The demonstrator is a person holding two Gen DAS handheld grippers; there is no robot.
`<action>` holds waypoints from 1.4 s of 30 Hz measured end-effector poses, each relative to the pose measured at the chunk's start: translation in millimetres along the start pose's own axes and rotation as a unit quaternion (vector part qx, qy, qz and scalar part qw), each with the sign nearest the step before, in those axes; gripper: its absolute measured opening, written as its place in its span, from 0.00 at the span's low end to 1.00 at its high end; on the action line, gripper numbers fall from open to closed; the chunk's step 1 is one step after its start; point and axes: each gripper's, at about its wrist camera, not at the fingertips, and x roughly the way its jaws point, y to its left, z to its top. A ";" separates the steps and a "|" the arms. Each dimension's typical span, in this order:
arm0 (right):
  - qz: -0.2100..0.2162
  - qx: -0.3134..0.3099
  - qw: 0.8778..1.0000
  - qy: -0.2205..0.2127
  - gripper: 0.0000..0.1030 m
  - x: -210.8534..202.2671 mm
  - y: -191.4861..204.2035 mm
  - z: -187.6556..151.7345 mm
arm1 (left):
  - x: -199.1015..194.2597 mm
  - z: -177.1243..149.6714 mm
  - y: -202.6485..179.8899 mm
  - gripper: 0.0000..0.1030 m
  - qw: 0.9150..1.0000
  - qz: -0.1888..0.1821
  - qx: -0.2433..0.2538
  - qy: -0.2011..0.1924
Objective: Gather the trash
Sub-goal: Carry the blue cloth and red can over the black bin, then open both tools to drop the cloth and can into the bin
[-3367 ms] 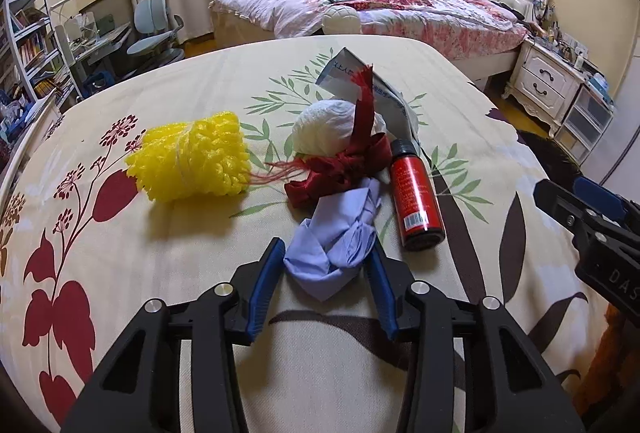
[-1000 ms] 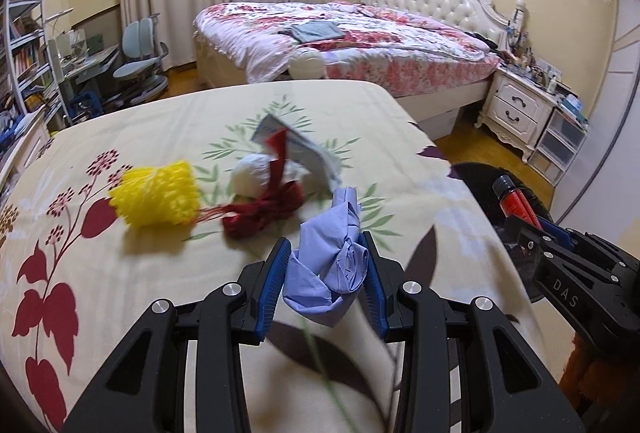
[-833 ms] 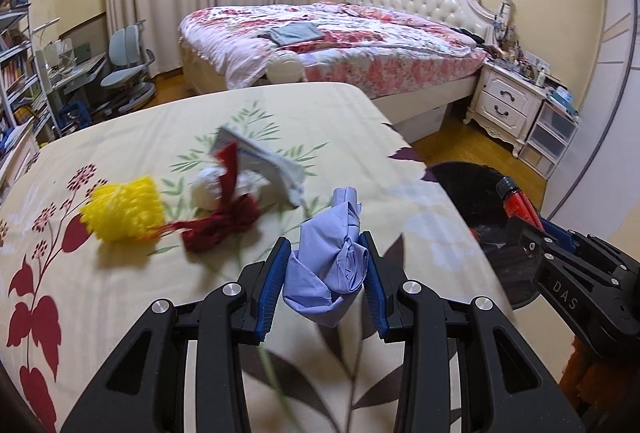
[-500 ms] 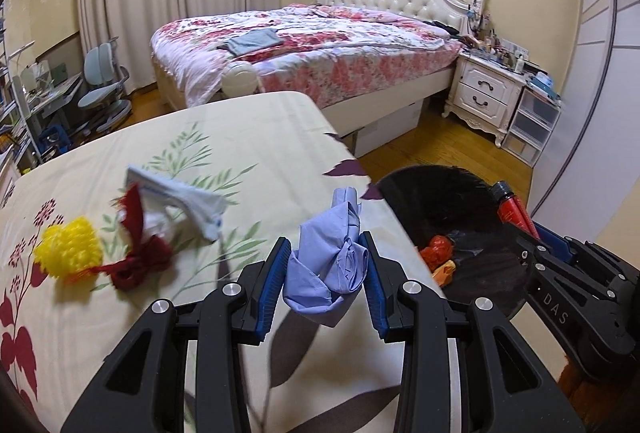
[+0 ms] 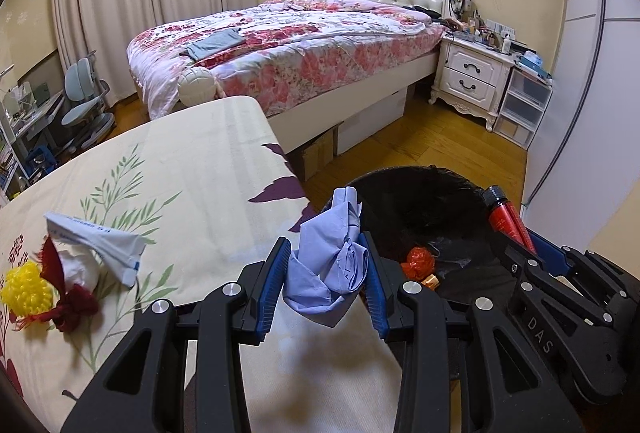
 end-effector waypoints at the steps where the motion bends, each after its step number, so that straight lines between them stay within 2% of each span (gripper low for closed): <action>1: -0.001 0.002 1.000 0.001 0.23 1.2 -1.5 0.4 | 2.7 0.8 -2.3 0.37 1.000 0.001 0.003 0.001; 14: -0.005 0.015 1.000 0.010 0.23 14.7 -16.5 1.2 | 26.5 6.5 -17.3 0.38 1.000 0.012 0.019 0.019; 16: -0.007 0.019 1.000 0.009 0.23 15.8 -18.6 1.1 | 27.6 6.4 -17.4 0.45 1.000 0.012 0.019 0.022; 18: -0.009 0.024 1.000 0.006 0.25 15.8 -20.9 0.6 | 26.6 6.4 -17.5 0.64 1.000 0.015 0.017 0.018; 19: -0.011 0.025 1.000 0.006 0.26 15.7 -22.1 0.2 | 25.6 6.5 -16.8 0.68 1.000 0.018 0.015 0.015; 27: -0.029 0.035 0.999 -0.008 0.55 7.1 -28.4 -0.1 | 19.7 6.5 -12.5 0.78 0.999 0.032 0.010 0.005; 35: -0.033 0.036 0.999 -0.015 0.65 -0.5 -25.0 1.1 | 6.3 2.3 0.2 0.81 0.999 0.054 0.004 -0.006; 42: -0.023 0.028 0.999 -0.015 0.68 -6.3 -10.7 -0.9 | -8.8 -3.4 25.7 0.82 0.997 0.069 -0.021 -0.011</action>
